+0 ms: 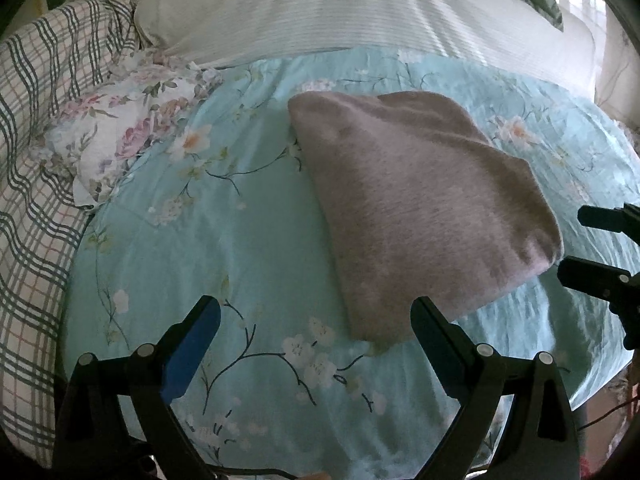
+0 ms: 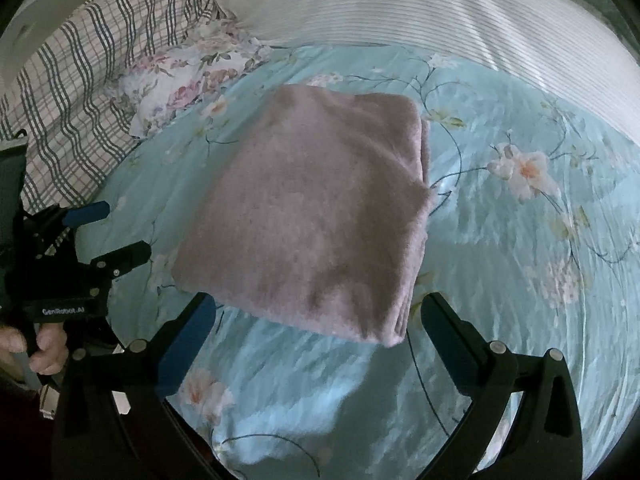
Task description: Fold small clothes
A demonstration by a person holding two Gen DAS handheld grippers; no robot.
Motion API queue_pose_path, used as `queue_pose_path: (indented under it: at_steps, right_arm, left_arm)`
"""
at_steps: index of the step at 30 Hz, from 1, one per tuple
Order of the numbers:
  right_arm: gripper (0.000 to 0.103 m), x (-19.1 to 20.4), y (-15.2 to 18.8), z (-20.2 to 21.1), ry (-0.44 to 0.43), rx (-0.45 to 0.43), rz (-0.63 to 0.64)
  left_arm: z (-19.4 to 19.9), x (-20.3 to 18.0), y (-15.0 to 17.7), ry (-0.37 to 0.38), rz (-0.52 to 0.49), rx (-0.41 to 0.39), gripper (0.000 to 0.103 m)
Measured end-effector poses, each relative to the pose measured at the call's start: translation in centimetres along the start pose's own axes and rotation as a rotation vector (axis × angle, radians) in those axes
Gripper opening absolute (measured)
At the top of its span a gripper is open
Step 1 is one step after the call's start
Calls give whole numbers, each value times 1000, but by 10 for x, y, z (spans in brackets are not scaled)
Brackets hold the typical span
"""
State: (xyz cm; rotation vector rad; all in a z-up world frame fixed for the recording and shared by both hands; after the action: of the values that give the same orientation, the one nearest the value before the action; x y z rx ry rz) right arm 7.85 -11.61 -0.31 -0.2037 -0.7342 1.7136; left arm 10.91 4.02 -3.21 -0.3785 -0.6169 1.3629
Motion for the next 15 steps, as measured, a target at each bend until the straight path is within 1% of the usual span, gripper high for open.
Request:
queue_pose_path:
  at_steps: [8, 15]
  right_arm:
    - [102, -2, -11, -8, 1, 10, -3]
    - [102, -4, -15, -8, -7, 4, -2]
  left_arm:
    - [-4, -4, -3, -15, -9, 4, 96]
    - [-3, -4, -7, -3, 4, 0, 96]
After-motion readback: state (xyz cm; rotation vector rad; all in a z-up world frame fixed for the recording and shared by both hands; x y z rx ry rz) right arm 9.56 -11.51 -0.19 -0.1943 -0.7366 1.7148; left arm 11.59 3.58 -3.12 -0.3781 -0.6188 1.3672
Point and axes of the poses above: each gripper's, at about its wrist camera, not at the fingertips, and z roughly against the way its jaws point, x to its left, y to its underside, the point moved 4 cm from there along -z, roughly the way its jaws point, and after that the axes turned 3 degrees about -y, right-handed, at the moved point
